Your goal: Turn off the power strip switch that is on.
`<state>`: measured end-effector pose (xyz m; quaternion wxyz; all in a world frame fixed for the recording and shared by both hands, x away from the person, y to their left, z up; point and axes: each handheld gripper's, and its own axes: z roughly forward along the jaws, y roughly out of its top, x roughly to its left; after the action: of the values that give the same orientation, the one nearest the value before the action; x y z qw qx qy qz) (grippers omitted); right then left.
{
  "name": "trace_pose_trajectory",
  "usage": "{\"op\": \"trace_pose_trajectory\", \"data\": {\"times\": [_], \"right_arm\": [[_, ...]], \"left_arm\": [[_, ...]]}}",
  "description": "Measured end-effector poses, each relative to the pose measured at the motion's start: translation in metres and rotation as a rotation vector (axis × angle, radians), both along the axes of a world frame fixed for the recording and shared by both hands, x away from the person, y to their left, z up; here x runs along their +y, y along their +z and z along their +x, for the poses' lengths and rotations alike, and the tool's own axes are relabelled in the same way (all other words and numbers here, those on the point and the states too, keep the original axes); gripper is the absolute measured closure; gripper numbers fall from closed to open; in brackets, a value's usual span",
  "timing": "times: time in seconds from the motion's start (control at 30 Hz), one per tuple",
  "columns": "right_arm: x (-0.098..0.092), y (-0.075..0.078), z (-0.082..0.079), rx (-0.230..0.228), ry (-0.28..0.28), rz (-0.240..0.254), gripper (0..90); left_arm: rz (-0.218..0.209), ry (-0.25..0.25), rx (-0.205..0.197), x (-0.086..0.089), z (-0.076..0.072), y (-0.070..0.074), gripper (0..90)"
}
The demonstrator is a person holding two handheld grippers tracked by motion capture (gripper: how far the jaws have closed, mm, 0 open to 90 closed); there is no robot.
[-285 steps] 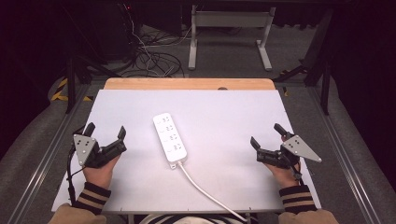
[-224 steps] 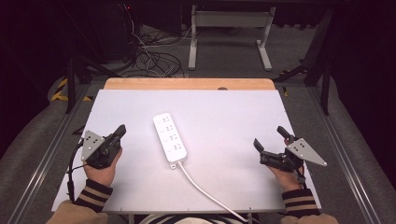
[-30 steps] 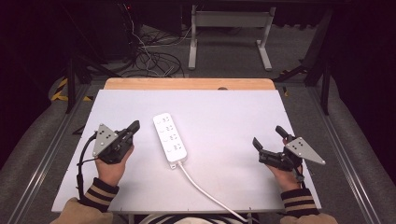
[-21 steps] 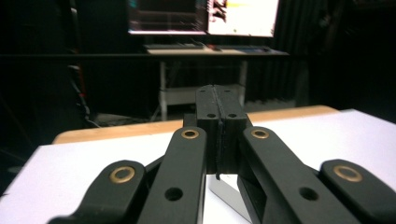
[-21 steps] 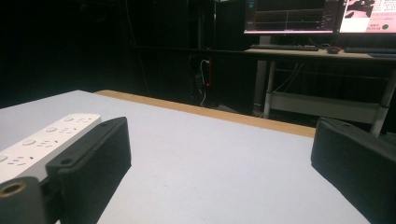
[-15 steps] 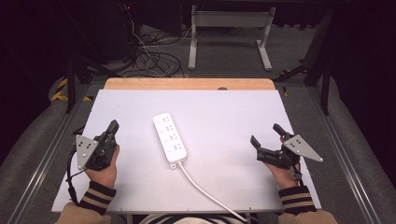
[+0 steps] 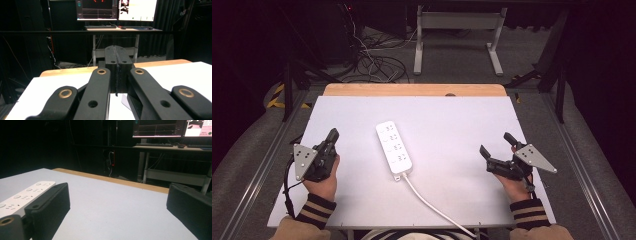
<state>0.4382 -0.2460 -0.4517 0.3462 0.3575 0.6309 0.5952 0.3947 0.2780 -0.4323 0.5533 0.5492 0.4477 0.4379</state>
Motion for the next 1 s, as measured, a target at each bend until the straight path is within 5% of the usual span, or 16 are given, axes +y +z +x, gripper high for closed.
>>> {"op": "trace_pose_trajectory", "data": {"times": [0.1, 0.23, 0.27, 0.3, 0.37, 0.47, 0.7, 1.0], "right_arm": [[0.000, 0.000, 0.000, 0.002, -0.002, 0.002, 5.4], [0.000, 0.000, 0.000, 0.000, -0.001, 0.001, 5.4], [0.000, 0.000, 0.000, 0.000, -0.001, 0.002, 5.4], [0.000, 0.000, 0.000, 0.000, -0.001, 0.002, 5.4], [0.000, 0.000, 0.000, -0.002, -0.001, 0.004, 5.4], [0.000, 0.000, -0.001, -0.002, -0.002, 0.003, 5.3], [-0.001, 0.001, -0.001, -0.007, -0.001, 0.000, 5.0], [0.000, 0.000, -0.001, -0.008, -0.002, -0.002, 4.4]], "left_arm": [[0.003, 0.006, -0.006, 0.000, 0.000, 0.000, 89.6], [0.019, 0.000, -0.025, -0.002, 0.000, -0.001, 73.2], [0.028, 0.007, -0.044, -0.003, 0.000, -0.002, 49.8], [0.039, 0.026, -0.064, -0.005, 0.002, -0.004, 49.8], [0.049, 0.057, -0.104, -0.008, 0.004, -0.006, 24.0], [0.037, 0.071, -0.101, -0.009, 0.006, -0.006, 5.4], [0.019, 0.105, -0.090, -0.006, 0.008, -0.006, 0.6], [0.005, 0.084, -0.071, -0.005, 0.010, -0.007, 0.8]]}}
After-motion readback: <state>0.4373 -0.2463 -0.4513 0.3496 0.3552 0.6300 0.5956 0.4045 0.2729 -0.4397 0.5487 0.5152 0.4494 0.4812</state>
